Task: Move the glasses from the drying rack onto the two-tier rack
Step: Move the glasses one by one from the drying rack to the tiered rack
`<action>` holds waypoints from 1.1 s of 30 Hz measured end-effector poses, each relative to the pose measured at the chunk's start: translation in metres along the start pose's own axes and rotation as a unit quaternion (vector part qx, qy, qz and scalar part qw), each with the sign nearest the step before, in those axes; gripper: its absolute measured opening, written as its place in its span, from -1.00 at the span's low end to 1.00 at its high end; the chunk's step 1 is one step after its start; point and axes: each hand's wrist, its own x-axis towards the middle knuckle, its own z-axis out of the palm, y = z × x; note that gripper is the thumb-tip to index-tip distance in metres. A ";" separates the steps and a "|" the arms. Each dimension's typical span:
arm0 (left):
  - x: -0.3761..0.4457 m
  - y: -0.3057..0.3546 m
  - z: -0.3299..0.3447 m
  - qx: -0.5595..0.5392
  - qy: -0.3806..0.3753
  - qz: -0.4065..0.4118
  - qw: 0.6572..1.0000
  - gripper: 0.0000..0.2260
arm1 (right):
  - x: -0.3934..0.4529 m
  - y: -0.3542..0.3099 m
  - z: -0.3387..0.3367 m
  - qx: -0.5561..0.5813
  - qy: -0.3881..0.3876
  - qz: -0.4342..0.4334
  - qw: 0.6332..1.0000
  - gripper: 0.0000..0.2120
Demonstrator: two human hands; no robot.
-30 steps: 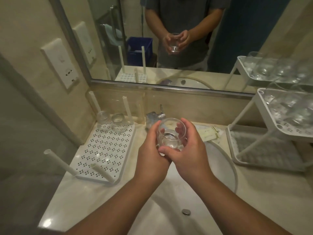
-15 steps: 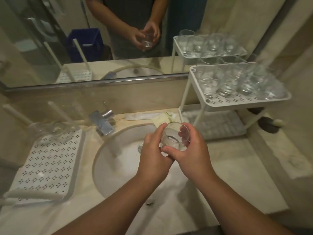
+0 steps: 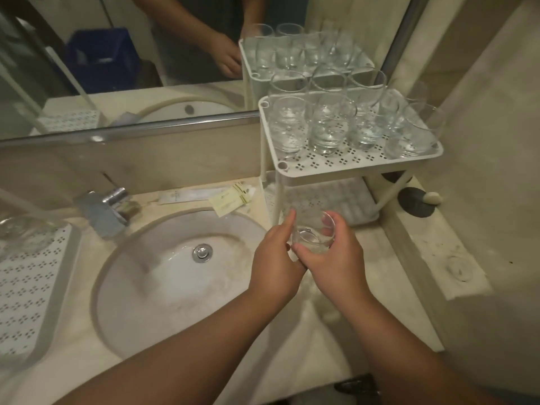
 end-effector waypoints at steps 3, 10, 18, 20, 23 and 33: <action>0.012 0.003 0.016 -0.003 -0.006 -0.026 1.000 -0.28 | 0.020 0.014 -0.007 -0.013 -0.002 0.001 1.000 -0.24; 0.035 0.005 0.039 -0.087 0.006 -0.166 0.982 -0.49 | 0.070 0.032 -0.005 -0.015 -0.030 0.018 0.999 -0.19; 0.054 -0.002 0.035 -0.356 -0.064 -0.293 0.885 -0.26 | 0.112 0.046 0.023 -0.058 -0.065 0.006 0.996 -0.21; 0.057 -0.006 0.034 -0.366 -0.071 -0.298 0.879 -0.25 | 0.122 0.047 0.032 -0.080 -0.084 0.008 0.993 -0.22; 0.061 -0.012 0.034 -0.375 -0.076 -0.305 0.872 -0.24 | 0.132 0.050 0.042 -0.124 -0.109 0.004 0.986 -0.26; 0.067 -0.024 0.031 -0.333 -0.134 -0.336 0.871 -0.19 | 0.137 0.063 0.065 -0.112 -0.137 0.020 0.984 -0.24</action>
